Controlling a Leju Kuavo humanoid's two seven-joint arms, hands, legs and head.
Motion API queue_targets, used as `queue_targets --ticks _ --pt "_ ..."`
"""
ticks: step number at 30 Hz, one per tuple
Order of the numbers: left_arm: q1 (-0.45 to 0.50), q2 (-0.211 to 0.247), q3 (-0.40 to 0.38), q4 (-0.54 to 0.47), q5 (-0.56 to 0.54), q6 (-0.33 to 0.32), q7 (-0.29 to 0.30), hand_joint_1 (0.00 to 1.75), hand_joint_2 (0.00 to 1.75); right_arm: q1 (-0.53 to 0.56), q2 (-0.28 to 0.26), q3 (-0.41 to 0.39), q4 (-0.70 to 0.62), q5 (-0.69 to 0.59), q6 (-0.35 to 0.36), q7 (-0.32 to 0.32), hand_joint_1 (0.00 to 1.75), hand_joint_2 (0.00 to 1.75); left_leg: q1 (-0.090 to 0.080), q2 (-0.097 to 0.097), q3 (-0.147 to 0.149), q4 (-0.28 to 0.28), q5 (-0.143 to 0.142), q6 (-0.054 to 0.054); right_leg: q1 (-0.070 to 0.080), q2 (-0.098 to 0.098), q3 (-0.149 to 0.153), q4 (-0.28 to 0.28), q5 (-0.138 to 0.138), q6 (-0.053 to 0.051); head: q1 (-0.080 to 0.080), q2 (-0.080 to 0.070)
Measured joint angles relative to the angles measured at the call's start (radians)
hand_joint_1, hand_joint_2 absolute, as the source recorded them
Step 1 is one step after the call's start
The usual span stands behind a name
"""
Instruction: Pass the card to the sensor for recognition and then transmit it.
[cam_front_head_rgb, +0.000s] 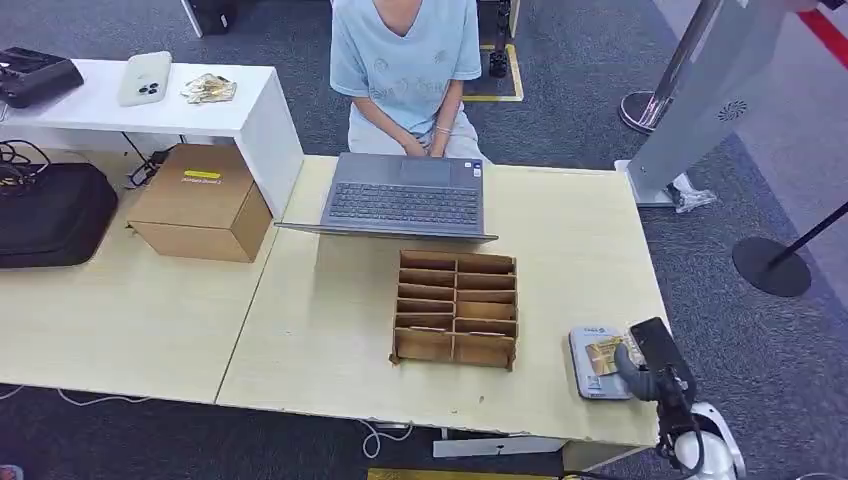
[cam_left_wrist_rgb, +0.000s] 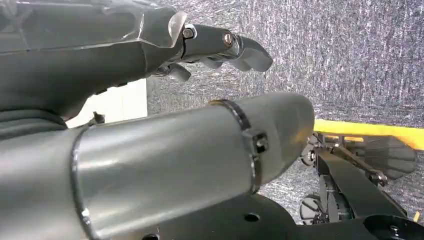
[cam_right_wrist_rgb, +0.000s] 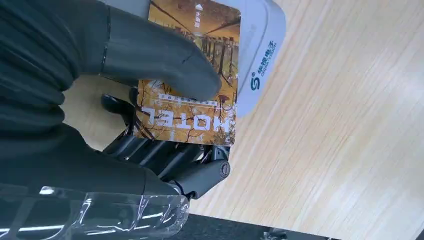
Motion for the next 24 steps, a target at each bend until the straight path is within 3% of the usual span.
queue_targets --ticks 24 --pt "0.0 0.0 0.0 0.0 0.009 -0.021 0.016 0.0 0.0 0.003 0.0 0.003 0.004 0.107 -0.001 0.025 1.75 1.75 0.0 0.0 0.0 0.0 0.0 0.0 0.0 0.0 0.0 0.0 0.0 0.0 0.0 0.0"
